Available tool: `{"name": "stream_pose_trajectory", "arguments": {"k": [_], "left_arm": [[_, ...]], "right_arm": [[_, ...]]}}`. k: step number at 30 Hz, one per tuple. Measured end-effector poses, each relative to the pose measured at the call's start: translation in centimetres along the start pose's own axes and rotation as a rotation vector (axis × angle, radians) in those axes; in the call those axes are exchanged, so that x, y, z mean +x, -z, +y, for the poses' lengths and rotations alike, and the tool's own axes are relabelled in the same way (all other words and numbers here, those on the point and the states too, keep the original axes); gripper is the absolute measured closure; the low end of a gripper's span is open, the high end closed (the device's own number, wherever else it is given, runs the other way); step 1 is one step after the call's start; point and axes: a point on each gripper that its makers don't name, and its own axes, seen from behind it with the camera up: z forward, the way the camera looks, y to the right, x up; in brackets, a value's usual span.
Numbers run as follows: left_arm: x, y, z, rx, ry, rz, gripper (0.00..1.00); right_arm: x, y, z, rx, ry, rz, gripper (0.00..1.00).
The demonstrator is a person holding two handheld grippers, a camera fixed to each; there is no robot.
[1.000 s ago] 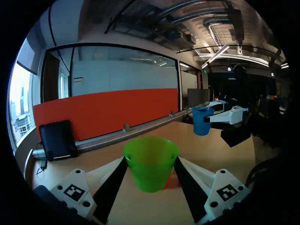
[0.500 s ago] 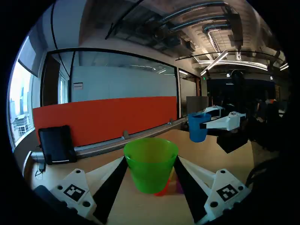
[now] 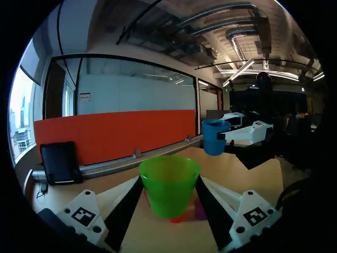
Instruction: Pour water
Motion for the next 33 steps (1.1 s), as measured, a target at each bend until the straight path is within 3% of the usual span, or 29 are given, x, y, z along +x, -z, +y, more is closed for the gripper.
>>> {"name": "stream_pose_trajectory", "arguments": {"k": [18, 33], "left_arm": [[-0.4, -0.2, 0.9, -0.015, 0.002, -0.001, 0.15], [-0.5, -0.8, 1.7, -0.04, -0.001, 0.0, 0.15]], "right_arm": [[5.2, -2.8, 0.1, 0.024, 0.271, 0.047, 0.09], [8.1, -4.5, 0.7, 0.014, 0.454, 0.068, 0.1]]}}
